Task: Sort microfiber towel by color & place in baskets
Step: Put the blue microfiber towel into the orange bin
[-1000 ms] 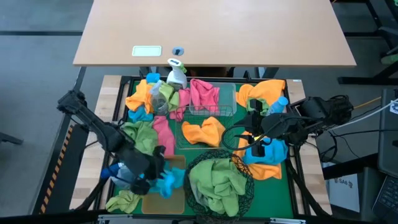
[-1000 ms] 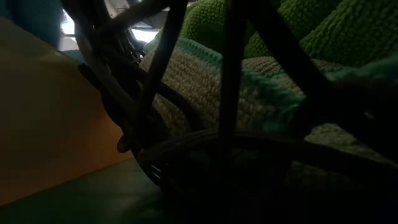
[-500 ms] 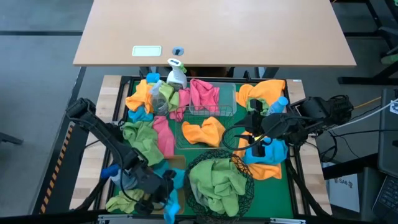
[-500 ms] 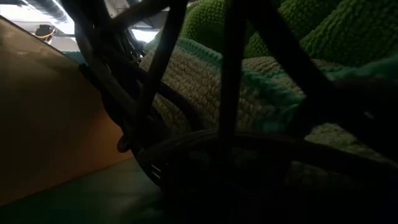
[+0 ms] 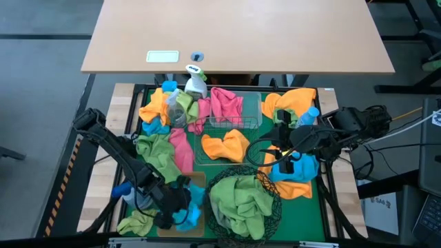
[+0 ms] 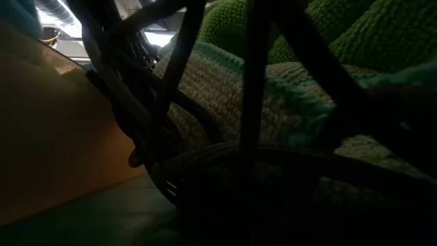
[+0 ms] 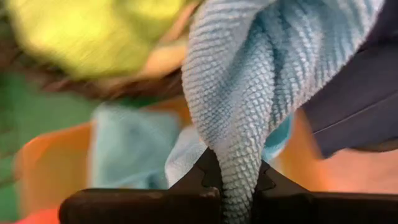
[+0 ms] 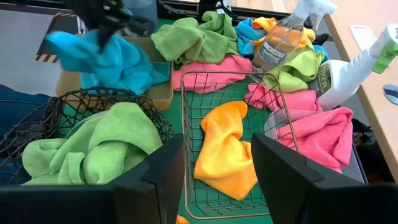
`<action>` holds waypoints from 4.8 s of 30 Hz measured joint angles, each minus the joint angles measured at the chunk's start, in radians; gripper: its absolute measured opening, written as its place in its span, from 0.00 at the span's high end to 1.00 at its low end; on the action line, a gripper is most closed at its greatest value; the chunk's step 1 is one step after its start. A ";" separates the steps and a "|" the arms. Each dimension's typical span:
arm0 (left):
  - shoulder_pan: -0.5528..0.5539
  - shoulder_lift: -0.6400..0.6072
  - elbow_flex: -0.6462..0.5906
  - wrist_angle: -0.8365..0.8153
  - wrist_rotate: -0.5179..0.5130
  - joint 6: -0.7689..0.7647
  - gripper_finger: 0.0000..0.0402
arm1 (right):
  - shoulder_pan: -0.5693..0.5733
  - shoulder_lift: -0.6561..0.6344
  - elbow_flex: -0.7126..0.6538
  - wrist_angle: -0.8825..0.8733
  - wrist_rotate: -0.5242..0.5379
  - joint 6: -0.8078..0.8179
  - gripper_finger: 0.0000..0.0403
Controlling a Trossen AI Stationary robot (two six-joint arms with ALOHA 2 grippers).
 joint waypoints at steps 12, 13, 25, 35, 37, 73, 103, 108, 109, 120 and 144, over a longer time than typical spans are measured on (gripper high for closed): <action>0.001 0.000 0.000 -0.225 -0.118 -0.047 0.98 | 0.001 0.000 0.000 -0.001 -0.123 0.044 0.54; 0.001 0.000 0.000 -0.238 -0.113 -0.071 0.98 | 0.001 0.000 0.000 -0.001 -0.126 0.045 0.54; 0.001 0.000 0.000 -0.270 -0.107 -0.295 0.77 | 0.001 0.000 0.000 -0.007 -0.126 0.045 0.54; 0.001 0.000 0.000 -0.269 0.164 -0.328 0.68 | 0.001 0.000 0.000 -0.106 -0.125 0.107 0.54; 0.001 -0.001 0.000 -0.268 0.195 -0.367 0.68 | 0.012 0.000 0.000 -0.106 -0.129 0.107 0.54; 0.024 0.130 0.001 -0.176 -0.062 -0.312 0.68 | 0.287 0.087 0.000 -0.146 0.020 0.151 0.54; 0.041 -0.026 0.001 -0.171 -0.052 -0.291 0.68 | 0.301 -0.246 -0.884 0.092 -0.087 0.702 0.54; 0.060 -0.026 0.001 -0.167 -0.057 -0.256 0.68 | 0.301 -0.257 -1.049 0.223 -0.108 0.706 0.54; 0.065 -0.026 0.001 -0.167 -0.057 -0.255 0.68 | 0.301 -0.257 -1.077 0.233 -0.109 0.715 0.54; 0.094 -0.026 0.001 -0.165 -0.057 -0.248 0.68 | 0.301 -0.257 -1.235 0.329 -0.211 0.834 0.54; 0.097 -0.026 0.001 -0.110 -0.093 -0.232 0.68 | 0.301 -0.257 -1.229 0.329 -0.223 0.831 0.95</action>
